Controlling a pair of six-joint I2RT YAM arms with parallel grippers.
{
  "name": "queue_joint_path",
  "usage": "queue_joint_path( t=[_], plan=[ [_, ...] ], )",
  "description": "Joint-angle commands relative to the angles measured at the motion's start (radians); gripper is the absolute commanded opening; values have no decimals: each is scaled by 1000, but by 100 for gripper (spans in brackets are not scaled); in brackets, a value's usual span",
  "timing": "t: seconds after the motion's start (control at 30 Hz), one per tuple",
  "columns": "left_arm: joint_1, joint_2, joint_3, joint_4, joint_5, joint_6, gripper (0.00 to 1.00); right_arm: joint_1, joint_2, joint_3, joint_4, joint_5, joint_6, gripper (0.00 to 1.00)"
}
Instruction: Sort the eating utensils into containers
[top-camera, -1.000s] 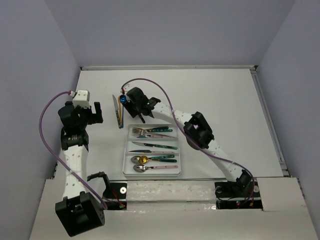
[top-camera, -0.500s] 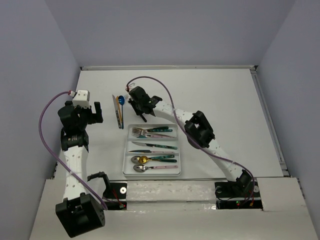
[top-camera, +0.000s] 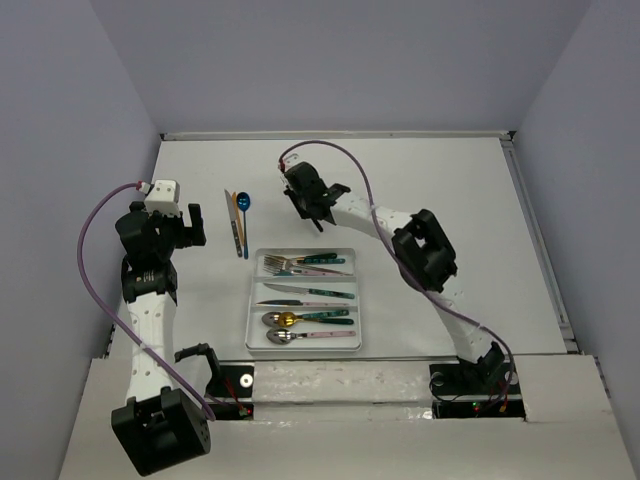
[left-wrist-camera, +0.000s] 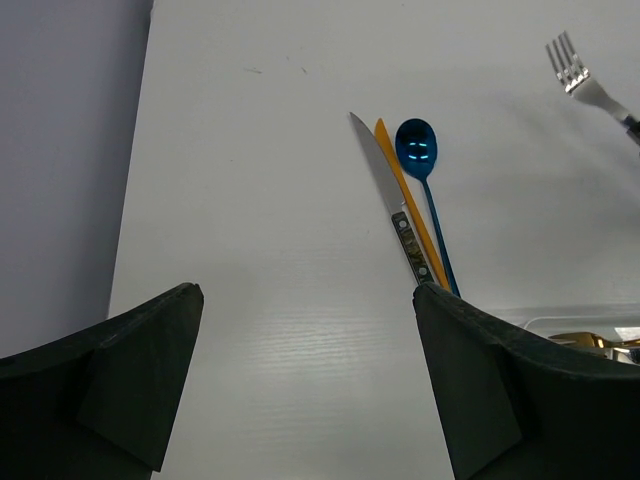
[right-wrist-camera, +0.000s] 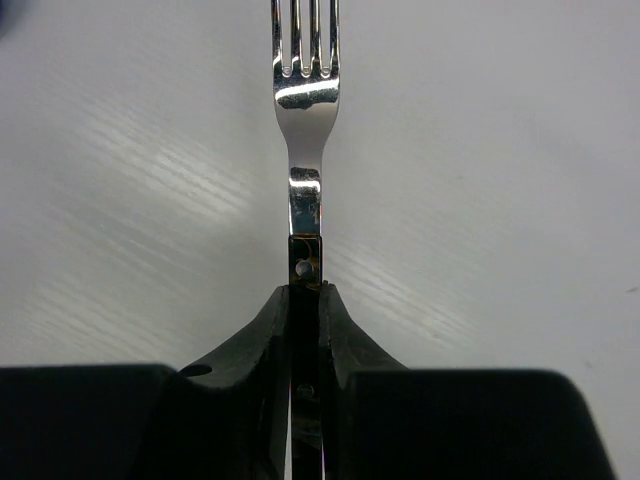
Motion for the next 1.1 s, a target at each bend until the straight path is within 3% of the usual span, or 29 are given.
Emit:
queue_joint_path(
  t=[0.0, 0.2, 0.4, 0.6, 0.87, 1.07],
  plan=[
    [-1, -18, -15, 34, 15, 13, 99, -5, -349, -197, 382, -1, -212, 0],
    [-1, 20, -7, 18, 51, 16, 99, 46, -531, -429, 467, 4, -456, 0],
    [-1, 57, 1, 6, 58, 18, 99, 157, -686, -772, 475, -220, -657, 0],
    [-1, 56, -1, 6, 58, 19, 99, 190, -669, -845, 472, -173, -671, 0],
    [-1, 54, -7, 9, 66, 19, 99, 224, -675, -916, 473, -225, -671, 0],
    [-1, 73, 4, 3, 58, 26, 98, 233, -629, -905, 457, -142, -680, 9]
  ],
)
